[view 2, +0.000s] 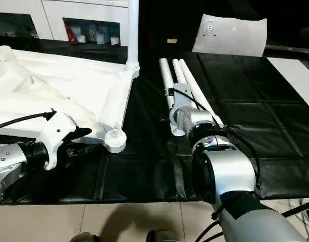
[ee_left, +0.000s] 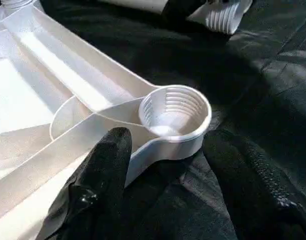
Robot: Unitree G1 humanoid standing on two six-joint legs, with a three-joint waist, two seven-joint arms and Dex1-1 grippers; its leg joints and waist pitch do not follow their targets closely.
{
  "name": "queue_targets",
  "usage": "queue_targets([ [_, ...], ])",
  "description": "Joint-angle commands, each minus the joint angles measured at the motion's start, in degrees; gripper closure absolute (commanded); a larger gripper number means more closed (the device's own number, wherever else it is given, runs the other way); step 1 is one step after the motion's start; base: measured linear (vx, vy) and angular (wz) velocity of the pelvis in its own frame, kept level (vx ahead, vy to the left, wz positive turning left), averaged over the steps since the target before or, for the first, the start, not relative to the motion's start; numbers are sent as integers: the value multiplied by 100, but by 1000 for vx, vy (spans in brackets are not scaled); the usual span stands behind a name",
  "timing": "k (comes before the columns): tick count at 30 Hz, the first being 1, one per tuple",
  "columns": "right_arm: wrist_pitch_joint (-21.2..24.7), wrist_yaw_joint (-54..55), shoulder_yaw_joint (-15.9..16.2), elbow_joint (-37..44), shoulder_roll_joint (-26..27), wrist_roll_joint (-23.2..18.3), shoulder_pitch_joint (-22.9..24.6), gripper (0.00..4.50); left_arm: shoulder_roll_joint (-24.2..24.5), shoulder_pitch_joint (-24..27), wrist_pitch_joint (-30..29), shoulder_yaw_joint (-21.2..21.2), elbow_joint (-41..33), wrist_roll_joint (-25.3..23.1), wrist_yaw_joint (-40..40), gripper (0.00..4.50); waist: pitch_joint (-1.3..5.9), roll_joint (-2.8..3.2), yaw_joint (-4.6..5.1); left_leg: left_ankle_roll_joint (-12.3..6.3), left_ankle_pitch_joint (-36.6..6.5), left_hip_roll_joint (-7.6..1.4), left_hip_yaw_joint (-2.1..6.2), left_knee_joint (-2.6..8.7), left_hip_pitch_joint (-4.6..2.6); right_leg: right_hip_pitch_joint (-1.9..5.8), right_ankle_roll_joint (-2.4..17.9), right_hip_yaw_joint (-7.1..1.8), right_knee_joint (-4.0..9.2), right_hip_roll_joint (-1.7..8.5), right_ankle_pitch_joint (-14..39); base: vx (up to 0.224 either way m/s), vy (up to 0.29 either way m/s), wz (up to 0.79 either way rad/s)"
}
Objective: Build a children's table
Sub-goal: Pick table leg
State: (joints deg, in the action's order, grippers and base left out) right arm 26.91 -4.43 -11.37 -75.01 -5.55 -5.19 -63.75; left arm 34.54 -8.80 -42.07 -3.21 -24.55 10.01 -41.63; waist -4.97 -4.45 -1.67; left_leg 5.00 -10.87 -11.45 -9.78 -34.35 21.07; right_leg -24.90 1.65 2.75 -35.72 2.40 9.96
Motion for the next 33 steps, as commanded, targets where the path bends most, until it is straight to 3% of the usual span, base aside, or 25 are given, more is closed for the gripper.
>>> queue_targets([
  [1, 254, -51, -65, -274, 45, -65, 190, 17, 49, 12, -46, -49, -174, 57, 4, 166, 261, 164, 41, 229, -1443, -106, -5, 410, -70, 264, 881, -264, 403, 366, 1463, 0, 0, 0],
  [5, 277, -96, -74, -253, 53, -17, 210, 57, 49, -9, -36, -71, -156, 60, 15, 164, 270, 119, 50, 230, -1494, -106, -5, 412, -66, 275, 847, -266, 417, 374, 1603, 0, 0, 0],
  [16, 34, -269, -56, -177, 29, 49, 308, 150, 15, -11, 11, -137, -128, 77, 82, 164, 317, 135, 45, 265, -1416, -115, -6, 406, -64, 283, 885, -267, 400, 378, 1448, 0, 0, 0],
  [18, -182, -293, -106, -141, 38, 16, 327, 168, -63, -73, 110, -172, -22, 40, 131, 164, 359, 186, 31, 287, -1441, -118, 4, 397, -75, 300, 909, -261, 389, 389, 1442, 0, 0, 0],
  [21, -295, -340, -137, -113, 49, -16, 336, 194, -115, -107, 203, -205, 55, -16, 189, 164, 355, 160, 36, 290, -1464, -116, 1, 398, -63, 303, 924, -261, 395, 381, 1438, 0, 0, 0],
  [22, -391, -384, -186, -79, 57, -66, 340, 202, -153, -136, 273, -241, 124, -62, 237, 164, 401, 241, 27, 293, -1486, -111, 5, 380, -74, 316, 950, -256, 386, 385, 1373, 0, 0, 0],
  [23, -523, -428, -241, -34, 64, -124, 341, 212, -198, -170, 345, -269, 194, -105, 291, 164, 405, 255, 30, 279, -1507, -109, 4, 381, -69, 323, 947, -253, 399, 383, 1368, 0, 0, 0],
  [24, -701, -489, -384, 39, 71, -273, 336, 222, -264, -227, 416, -293, 285, -148, 371, 164, 414, 230, 29, 258, -1497, -111, -1, 374, -67, 330, 946, -252, 405, 383, 1330, 0, 0, 0],
  [25, -697, -509, -454, 67, 69, -350, 331, 238, -294, -257, 428, -296, 331, -155, 395, 164, 433, 277, 18, 256, -1461, -107, 5, 364, -70, 340, 965, -250, 384, 384, 1274, 0, 0, 0],
  [26, -696, -510, -457, 68, 69, -353, 331, 238, -295, -259, 429, -296, 334, -154, 396, 164, 435, 245, 27, 233, -1359, -105, 2, 364, -45, 356, 1008, -249, 374, 375, 1151, 0, 0, 0],
  [27, -702, -531, -557, 108, 57, -461, 334, 251, -345, -327, 467, -303, 438, -154, 418, 164, 458, 331, 17, 245, -1320, -101, 8, 351, -61, 362, 1066, -247, 356, 377, 1059, 0, 0, 0],
  [29, -747, -600, -657, 196, 26, -565, 373, 251, -430, -435, 531, -320, 584, -161, 456, 164, 471, 305, 21, 204, -1294, -96, 2, 338, -43, 384, 1138, -238, 355, 365, 959, 0, 0, 0],
  [30, -758, -629, -685, 227, 13, -593, 389, 282, -466, -482, 560, -326, 655, -165, 478, 164, 485, 342, 14, 194, -1256, -90, 1, 329, -43, 395, 1158, -242, 347, 365, 914, 0, 0, 0],
  [31, -831, -754, -672, 283, -12, -585, 424, 282, -502, -560, 637, -371, 776, -185, 476, 164, 483, 311, 11, 145, -1210, -86, -13, 318, -38, 395, 1157, -248, 358, 365, 927, 0, 0, 0],
  [32, -841, -771, -669, 290, -15, -583, 428, 286, -506, -570, 648, -377, 792, -188, 475, 164, 498, 380, -6, 132, -1179, -77, -3, 315, -40, 405, 1171, -243, 355, 370, 946, 0, 0, 0],
  [33, -884, -829, -651, 308, -27, -563, 438, 302, -518, -602, 686, -401, 842, -201, 470, 164, 495, 362, 0, 111, -1185, -79, -21, 310, -44, 387, 1170, -245, 383, 367, 985, 0, 0, 0],
])
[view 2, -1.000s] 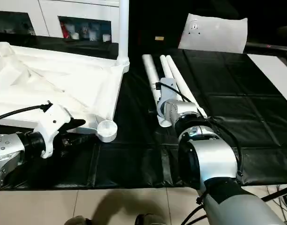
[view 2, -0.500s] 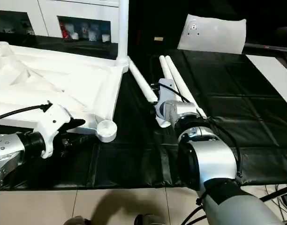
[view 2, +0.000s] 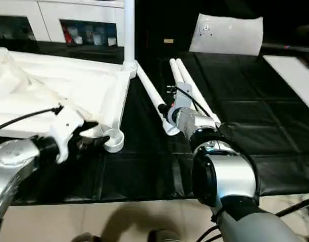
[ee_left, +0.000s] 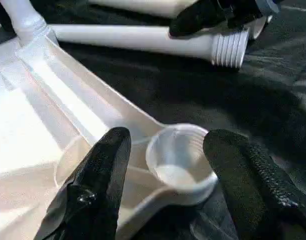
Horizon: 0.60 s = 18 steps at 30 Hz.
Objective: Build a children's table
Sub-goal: Pick table leg
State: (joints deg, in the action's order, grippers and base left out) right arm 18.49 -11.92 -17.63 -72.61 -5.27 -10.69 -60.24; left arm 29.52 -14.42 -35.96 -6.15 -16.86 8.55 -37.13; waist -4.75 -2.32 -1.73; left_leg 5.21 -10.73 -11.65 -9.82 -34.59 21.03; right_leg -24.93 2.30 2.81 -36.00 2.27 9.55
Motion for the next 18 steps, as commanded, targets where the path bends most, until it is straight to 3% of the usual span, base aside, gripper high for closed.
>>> queue_targets([
  [1, -127, -175, 36, 98, -79, 32, 95, 314, -45, -86, 135, -140, 149, -74, 19, 164, 486, 157, 0, 75, -1141, -61, -7, 326, -15, 415, 1142, -250, 399, 391, 1060, 0, 0, 0],
  [4, -297, -402, 173, 195, -102, 124, 112, 314, -66, -106, 183, -158, 184, -80, 26, 164, 493, 175, -5, 56, -1062, -69, -6, 321, -10, 417, 1146, -246, 394, 397, 1059, 0, 0, 0],
  [5, -307, -429, 178, 230, -113, 107, 114, 300, -76, -107, 200, -158, 195, -82, 34, 164, 504, 157, 1, 44, -1006, -76, -5, 319, -9, 427, 1169, -246, 375, 397, 994, 0, 0, 0],
  [6, -380, -502, 200, 345, -144, 92, 145, 291, -109, -93, 238, -147, 194, -99, 90, 164, 502, 82, 12, 15, -989, -79, -20, 317, -5, 424, 1170, -245, 389, 387, 984, 0, 0, 0],
  [8, -444, -506, 367, 571, -190, 229, 257, 279, -221, -19, 205, -57, 152, -86, 271, 164, 499, 103, -18, -5, -912, -88, -17, 317, -6, 426, 1152, -250, 370, 398, 968, 0, 0, 0],
  [10, -502, -590, 587, 834, -168, 390, 432, 257, -374, 83, 221, 60, 114, -95, 500, 164, 499, 87, -18, -15, -856, -86, -26, 312, -2, 425, 1146, -249, 372, 392, 944, 0, 0, 0],
  [12, -672, -591, 734, 1073, -130, 496, 582, 240, -453, 188, 282, 75, 98, -159, 647, 164, 500, 94, -15, -23, -916, -83, -28, 307, -13, 415, 1049, -250, 401, 398, 1168, 0, 0, 0],
  [18, -697, -465, 779, 1681, -32, 449, 773, 191, -589, 231, 432, 89, 144, -227, 854, 164, 483, 60, -8, -28, -1003, -85, -21, 315, -13, 393, 869, -247, 428, 382, 1457, 0, 0, 0],
])
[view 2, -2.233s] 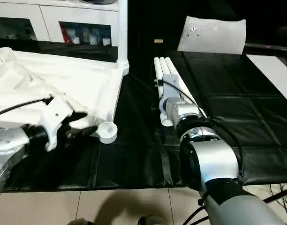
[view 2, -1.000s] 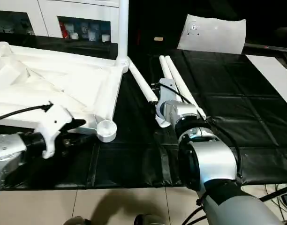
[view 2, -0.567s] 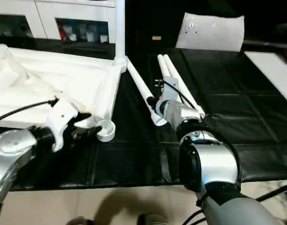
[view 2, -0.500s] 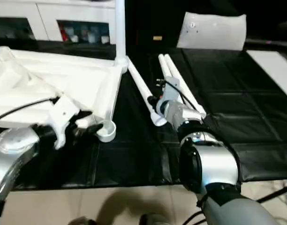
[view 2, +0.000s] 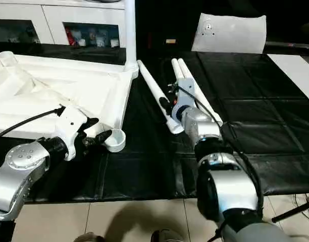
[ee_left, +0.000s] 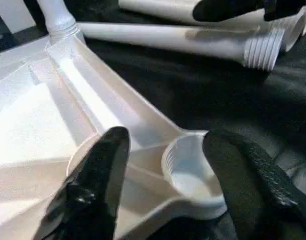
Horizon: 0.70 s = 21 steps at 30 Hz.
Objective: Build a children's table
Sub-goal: Pick table leg
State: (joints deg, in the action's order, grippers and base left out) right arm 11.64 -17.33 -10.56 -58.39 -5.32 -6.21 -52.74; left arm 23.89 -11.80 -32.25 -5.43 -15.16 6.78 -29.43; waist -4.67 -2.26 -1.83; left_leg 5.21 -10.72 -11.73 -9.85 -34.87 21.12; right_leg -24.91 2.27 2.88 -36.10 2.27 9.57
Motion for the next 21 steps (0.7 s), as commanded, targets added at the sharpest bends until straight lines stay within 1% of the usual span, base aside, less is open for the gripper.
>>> queue_targets([
  [1, 110, 194, 136, 581, -4, 43, 169, 182, -114, -15, 54, 98, -34, -68, 237, 164, 476, 35, 4, -19, -963, -73, -17, 344, -21, 394, 831, -252, 435, 370, 1431, 0, 0, 0],
  [3, 218, 258, 204, 874, 14, 82, 314, 160, -185, 8, 55, 168, -46, -84, 371, 164, 486, 40, 3, -13, -897, -69, -19, 341, -20, 396, 778, -254, 427, 364, 1353, 0, 0, 0],
  [4, 290, 237, 293, 1190, 27, 122, 490, 153, -249, 45, 111, 227, -56, -108, 498, 164, 494, -15, 10, -27, -889, -66, -27, 334, -21, 395, 760, -253, 434, 368, 1372, 0, 0, 0],
  [5, 360, 185, 421, 1790, 65, 161, 824, 146, -371, 119, 130, 330, -89, -123, 712, 164, 486, 8, -2, -28, -886, -59, -24, 334, -14, 394, 696, -259, 440, 369, 1420, 0, 0, 0],
  [6, 480, 169, 479, 2256, 110, 147, 1076, 139, -462, 173, 81, 398, -114, -156, 898, 164, 492, -14, -19, -40, -805, -69, -25, 337, -4, 410, 612, -266, 448, 368, 1324, 0, 0, 0],
  [7, 480, 169, 479, 2256, 110, 147, 1076, 131, -462, 173, 81, 398, -114, -156, 898, 164, 480, -14, -7, -36, -785, -64, -23, 345, 2, 406, 579, -267, 450, 351, 1315, 0, 0, 0],
  [8, 682, 270, 455, 2925, 247, 41, 1403, 121, -610, 248, -20, 497, -162, -187, 1153, 164, 506, -12, -1, -47, -784, -66, -14, 345, -11, 401, 583, -259, 436, 351, 1308, 0, 0, 0],
  [9, 774, 352, 416, 3268, 341, -41, 1561, 121, -698, 286, -55, 549, -192, -200, 1280, 164, 476, -24, 4, -52, -846, -66, -23, 356, 1, 395, 530, -267, 466, 342, 1374, 0, 0, 0],
  [10, 826, 392, 395, 3477, 402, -100, 1652, 108, -749, 305, -60, 580, -209, -217, 1359, 164, 487, -25, 2, -40, -876, -73, -15, 352, -6, 393, 510, -264, 467, 355, 1437, 0, 0, 0],
  [11, 1000, 428, 459, 3991, 471, -155, 1884, 94, -884, 353, -62, 660, -280, -239, 1544, 164, 489, -20, 6, -32, -967, -73, -7, 362, -24, 370, 468, -253, 480, 350, 1602, 0, 0, 0],
  [12, 1050, 410, 536, 4230, 473, -160, 2000, 84, -937, 376, -45, 692, -321, -245, 1617, 164, 475, -23, 2, -25, -1018, -77, -4, 369, -26, 363, 395, -258, 504, 345, 1696, 0, 0, 0],
  [13, 1110, 405, 606, 4474, 482, -197, 2121, 84, -984, 405, 13, 724, -355, -250, 1683, 164, 465, -15, 6, -15, -1070, -77, 3, 373, -30, 357, 377, -255, 510, 346, 1767, 0, 0, 0],
  [14, 1232, 506, 652, 4774, 501, -189, 2271, 77, -1003, 446, 10, 738, -405, -276, 1736, 164, 454, -29, 8, -15, -1169, -62, -1, 367, -28, 344, 276, -250, 542, 346, 2009, 0, 0, 0],
  [15, 1114, 744, 819, 5424, 522, 78, 2704, 61, -1065, 580, 158, 782, -511, -271, 1795, 164, 443, -26, 5, 5, -1215, -56, 5, 373, -25, 324, 85, -254, 580, 346, 2291, 0, 0, 0],
  [16, 1023, 931, 939, 5725, 511, 390, 2961, 50, -1096, 636, 228, 813, -566, -268, 1825, 164, 443, -26, 5, 5, -1215, -56, 5, 373, -25, 324, 85, -254, 580, 346, 2291, 0, 0, 0],
  [17, 1146, 1048, 1034, 5953, 482, 611, 3147, 41, -1133, 677, 269, 850, -611, -253, 1854, 164, 445, -26, -6, 34, -1181, -52, -3, 367, -16, 305, -26, -259, 615, 342, 2342, 0, 0, 0],
  [18, 1608, 883, 1102, 6352, 432, 468, 3452, 33, -1188, 720, 279, 899, -683, -215, 1928, 164, 454, -40, 23, 43, -1239, -39, 11, 384, -17, 313, -66, -248, 607, 304, 2328, 0, 0, 0],
  [19, 1608, 883, 1102, 6352, 432, 468, 3452, 26, -1188, 720, 279, 899, -683, -215, 1928, 164, 455, -36, 17, 33, -1296, -46, 15, 387, -34, 309, -93, -249, 617, 300, 2333, 0, 0, 0],
  [20, 1824, 657, 1083, 6643, 429, 165, 3665, 17, -1230, 747, 259, 924, -747, -201, 1965, 164, 445, -38, 30, 15, -1379, -48, 24, 396, -30, 306, -106, -243, 621, 295, 2369, 0, 0, 0],
  [21, 1821, 588, 1043, 6854, 452, 13, 3837, 7, -1251, 772, 238, 934, -801, -195, 1983, 164, 443, -40, 22, -9, -1524, -69, 37, 404, -43, 290, -157, -235, 653, 315, 2487, 0, 0, 0],
])
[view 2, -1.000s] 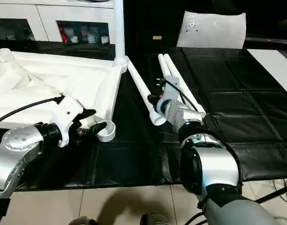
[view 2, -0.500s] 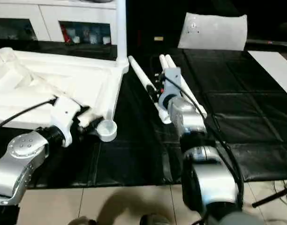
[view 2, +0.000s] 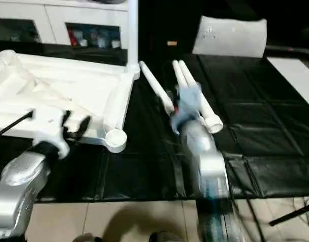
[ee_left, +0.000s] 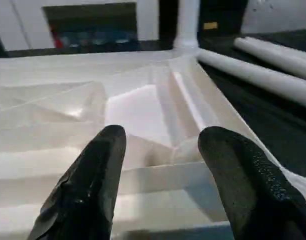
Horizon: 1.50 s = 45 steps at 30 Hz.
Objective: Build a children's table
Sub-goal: Pick table leg
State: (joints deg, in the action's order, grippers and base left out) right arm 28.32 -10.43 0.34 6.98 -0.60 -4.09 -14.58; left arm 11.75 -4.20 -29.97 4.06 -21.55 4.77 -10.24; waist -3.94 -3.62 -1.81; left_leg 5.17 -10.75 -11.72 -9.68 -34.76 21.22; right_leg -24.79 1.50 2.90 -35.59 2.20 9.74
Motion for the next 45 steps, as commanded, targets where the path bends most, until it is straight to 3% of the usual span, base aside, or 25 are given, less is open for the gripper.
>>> queue_targets([
  [1, 241, -124, -95, 558, 18, -383, 215, 7, -62, 52, -24, -12, -215, -17, 109, 164, 369, 67, 40, -4, -1640, -70, 26, 399, -59, 280, -94, -222, 601, 321, 2601, 0, 0, 0],
  [4, 297, -94, 4, 782, -51, -421, 381, 7, -70, 133, -95, -10, -278, -10, 176, 164, 287, 101, 100, 55, -2758, -63, 78, 447, -299, 238, -290, -82, 769, 267, 3822, 0, 0, 0],
  [6, 282, -102, 32, 800, -56, -389, 395, 7, -58, 148, -108, -19, -290, -24, 173, 164, 131, 191, 310, 3, -4117, -126, 171, 421, -777, 154, -283, 395, 1090, 114, 4437, 0, 0, 0],
  [7, 283, -97, 36, 806, -50, -377, 397, 7, -59, 150, -106, -19, -293, -24, 170, 164, 79, 236, 379, -45, -4467, -215, 209, 515, -786, 264, -308, 588, 1083, 50, 4254, 0, 0, 0],
  [8, 280, -99, 50, 814, -46, -349, 401, 7, -55, 149, -116, -22, -298, -27, 163, 164, 95, 385, 218, -38, -5190, -644, 221, 1157, -251, 933, 43, 491, -361, 212, 2442, 0, 0, 0],
  [9, 327, -110, 72, 858, -49, -310, 406, 7, -52, 137, -87, -25, -298, -18, 144, 164, 68, 333, -86, -232, -5242, -696, -45, 1137, -432, 763, 84, 95, -726, 298, 2101, 0, 0, 0],
  [10, 327, -110, 72, 858, -49, -310, 406, 7, -52, 137, -87, -25, -298, -18, 144, 164, 111, 116, 102, -130, -4968, -521, -9, 814, -605, 673, 45, -125, -340, 408, 3149, 26, -69, -10],
  [11, 362, -141, 107, 890, -62, -284, 409, 7, -62, 123, -97, -18, -304, -2, 140, 164, 107, 9, -67, -97, -2901, 96, -95, -207, -425, 635, -294, -382, 842, 894, 5934, 114, -71, -21],
  [12, 404, -206, 167, 915, -112, -271, 408, 7, -71, 99, -120, -17, -303, -5, 150, 164, 205, -98, -180, -305, -1850, 108, -33, -436, -132, 898, -316, -699, 902, 1072, 6186, 212, -94, -3],
  [13, 409, -276, 255, 907, -177, -236, 405, 7, -65, 82, -137, -34, -310, -20, 151, 164, 334, -194, -340, -688, -1152, 124, 203, -698, 472, 1405, -384, -567, 797, 1393, 5478, 143, -41, 0],
  [14, 409, -276, 255, 907, -177, -236, 405, 7, -65, 82, -137, -34, -310, -20, 151, 164, 308, -24, -369, -934, -786, 69, 295, -581, 434, 1215, -339, -434, 833, 1368, 4461, 145, -37, 48],
  [15, 408, -317, 315, 894, -225, -218, 400, 7, -59, 71, -153, -50, -315, -34, 153, 164, 316, 102, -328, -1031, -346, 46, 293, -449, 483, 1348, 38, -17, 884, 1285, 3831, 47, -14, 30],
  [17, 426, -249, 327, 902, -238, -232, 400, 7, -50, 94, -161, -73, -353, -35, 153, 164, 299, 365, -248, -1167, -285, 0, 340, -38, 219, 1494, 310, 530, 979, 966, 3093, 156, 35, 60],
  [18, 406, -211, 335, 912, -255, -211, 397, 7, -46, 106, -167, -78, -370, -32, 155, 164, 382, 537, 30, -2098, -680, 36, 1029, 396, -456, 1171, 176, 812, 224, -4, 2002, 194, 61, 56],
  [19, 406, -211, 335, 912, -255, -211, 397, 7, -46, 106, -167, -78, -370, -32, 155, 164, 382, 537, 30, -2098, -680, 36, 1029, 396, -456, 1171, 176, 812, 224, -4, 2002, 293, 52, 59],
  [20, 482, -98, 261, 922, -234, -196, 362, 7, -22, 123, -167, -105, -399, -2, 116, 164, 588, 482, 262, -2789, -123, -620, 1488, 243, -1192, 305, -35, 308, -595, 82, 1658, 299, 14, 55],
  [22, 515, -63, 245, 930, -243, -170, 347, 7, -6, 132, -158, -123, -413, 15, 78, 164, 527, 422, 218, -2682, 790, -454, 1202, 254, -894, 22, -517, 149, -868, 132, 1096, 282, 37, 41],
  [24, 510, -28, 272, 885, -305, -67, 306, 7, 12, 160, -53, -174, -423, 23, -4, 164, 367, 275, 249, -2446, 254, -182, 683, 593, -440, 77, -423, 43, -644, 162, 11, 106, 13, 3],
  [25, 505, -67, 298, 869, -357, -45, 282, 7, 18, 169, -61, -197, -432, 33, -34, 164, 367, 275, 249, -2446, 254, -182, 683, 593, -440, 77, -423, 43, -644, 162, 11, 129, -32, -3],
  [26, 533, -158, 337, 855, -438, -48, 241, 7, 38, 178, -94, -245, -439, 46, -75, 164, 387, -115, 200, -1918, -695, 344, 362, 282, -150, 472, -273, -477, 309, 529, -153, 88, -84, -3],
  [28, 517, -184, 351, 841, -487, -29, 202, 7, 52, 183, -129, -275, -445, 77, -111, 164, 411, -180, 46, -952, -643, 374, 568, -265, -98, 744, -232, -994, 719, 1248, 2933, 89, -89, -4],
  [30, 614, -18, 284, 730, -476, 40, 66, 2, 77, 193, -108, -298, -467, 200, -250, 147, 458, -112, 71, -529, 727, 287, 622, 71, 20, 757, 161, -783, 297, 825, 802, 116, -71, -9],
  [32, 858, 262, 255, 493, -482, 221, -190, 0, 227, 191, -347, -377, -513, 350, -510, 131, 466, 46, 243, -466, 1646, 288, 582, 86, -153, 592, 838, -469, 152, 462, -1234, 37, -18, -1],
  [39, 2417, 451, 113, -706, -595, 231, -1243, 0, 873, 98, -714, -780, -599, 402, -1258, 67, 343, 114, 377, -234, -1330, 115, 575, 264, -228, 497, 1075, -362, 413, 537, 1843, -15, -2, 1],
  [45, 2247, -36, 95, -2620, -788, 134, -2114, 0, 1359, -173, -1121, -940, -702, 758, -1879, 44, 346, 96, 324, -237, -1287, 87, 404, 244, -194, 455, 982, -353, 502, 565, 2245, -27, -9, 3],
])
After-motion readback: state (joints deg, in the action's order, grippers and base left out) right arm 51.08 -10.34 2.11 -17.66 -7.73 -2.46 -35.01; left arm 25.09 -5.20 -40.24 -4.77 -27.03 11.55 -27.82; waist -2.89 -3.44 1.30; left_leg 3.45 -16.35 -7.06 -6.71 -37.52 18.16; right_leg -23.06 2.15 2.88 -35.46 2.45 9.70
